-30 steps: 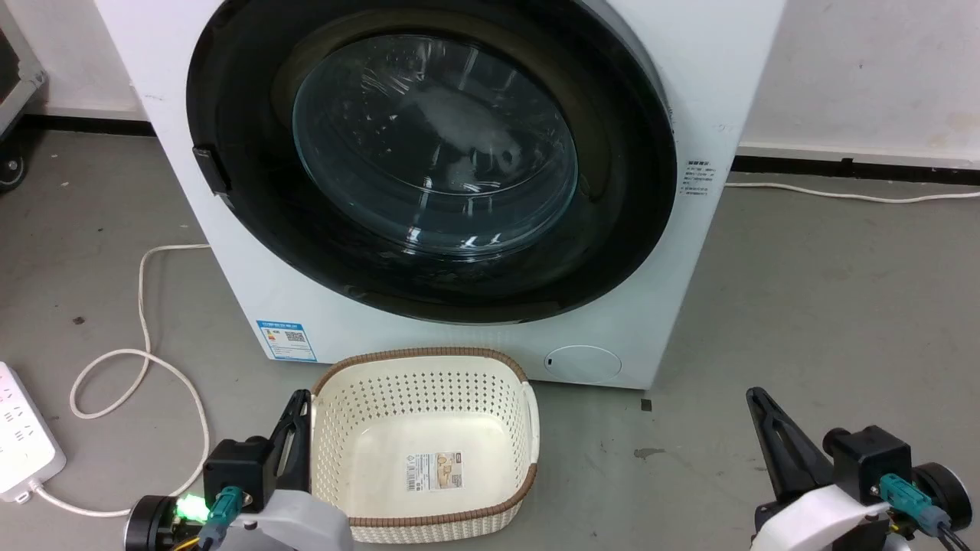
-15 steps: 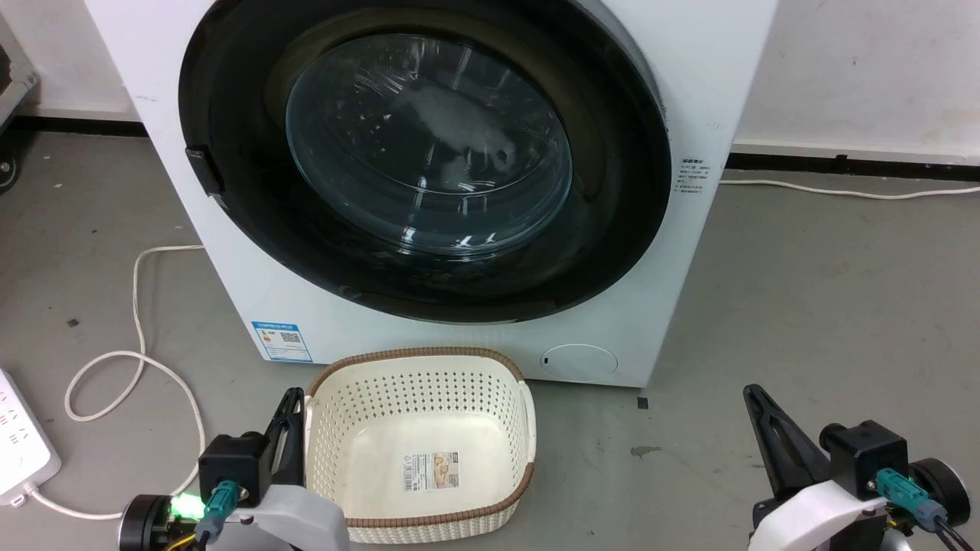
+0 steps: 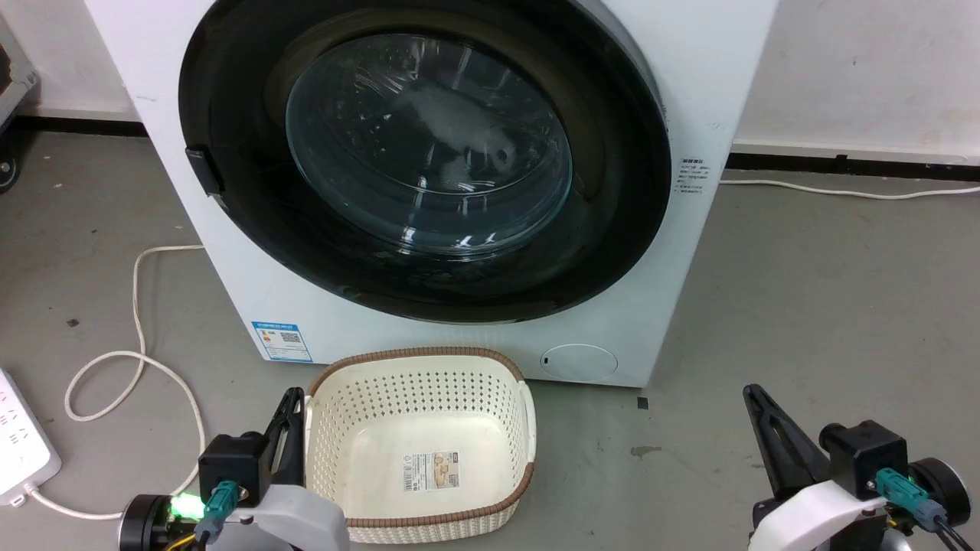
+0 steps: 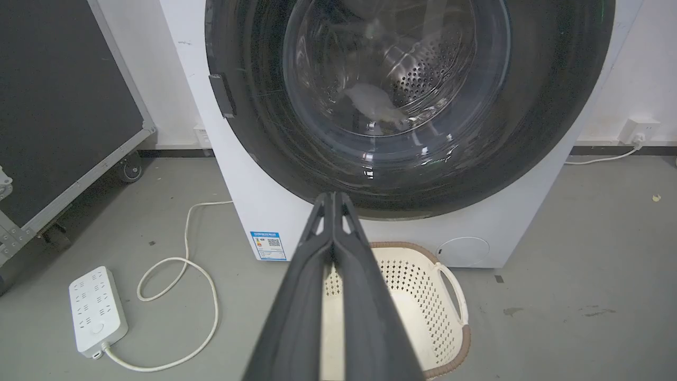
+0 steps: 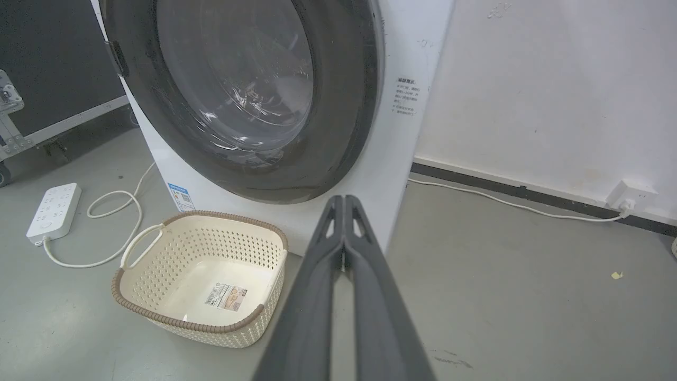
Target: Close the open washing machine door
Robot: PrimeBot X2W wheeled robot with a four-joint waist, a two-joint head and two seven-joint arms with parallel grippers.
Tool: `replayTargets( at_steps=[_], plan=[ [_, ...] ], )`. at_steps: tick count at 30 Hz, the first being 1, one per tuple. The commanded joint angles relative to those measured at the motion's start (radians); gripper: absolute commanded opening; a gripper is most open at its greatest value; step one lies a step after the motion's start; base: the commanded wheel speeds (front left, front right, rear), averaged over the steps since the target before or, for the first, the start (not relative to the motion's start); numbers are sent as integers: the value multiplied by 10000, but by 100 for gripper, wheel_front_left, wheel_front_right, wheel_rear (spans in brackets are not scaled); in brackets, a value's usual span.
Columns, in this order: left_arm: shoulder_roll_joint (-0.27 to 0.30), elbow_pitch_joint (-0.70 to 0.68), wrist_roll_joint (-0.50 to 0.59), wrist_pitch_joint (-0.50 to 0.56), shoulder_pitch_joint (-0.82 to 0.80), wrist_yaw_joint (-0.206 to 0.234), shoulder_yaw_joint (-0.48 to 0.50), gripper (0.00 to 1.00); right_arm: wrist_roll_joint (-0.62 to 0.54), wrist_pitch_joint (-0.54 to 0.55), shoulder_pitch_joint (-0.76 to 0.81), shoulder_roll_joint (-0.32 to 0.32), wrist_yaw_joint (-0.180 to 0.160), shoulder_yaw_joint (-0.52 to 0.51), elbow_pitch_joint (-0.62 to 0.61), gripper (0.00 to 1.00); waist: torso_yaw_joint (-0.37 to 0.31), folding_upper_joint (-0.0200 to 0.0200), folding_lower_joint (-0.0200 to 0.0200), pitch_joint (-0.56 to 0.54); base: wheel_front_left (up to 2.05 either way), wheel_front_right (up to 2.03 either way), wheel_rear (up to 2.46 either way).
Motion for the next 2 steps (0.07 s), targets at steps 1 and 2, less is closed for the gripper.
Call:
replayTargets(
  at_steps=[1, 2],
  plan=[
    [-5, -45, 26, 3, -152, 28, 24, 0, -53, 7, -139, 41, -7, -1, -53, 0, 1, 0, 0, 0, 0, 0, 0],
    [-5, -45, 26, 3, -152, 28, 24, 0, -53, 7, -139, 41, -7, -1, -53, 0, 1, 0, 0, 0, 0, 0, 0]
  ],
)
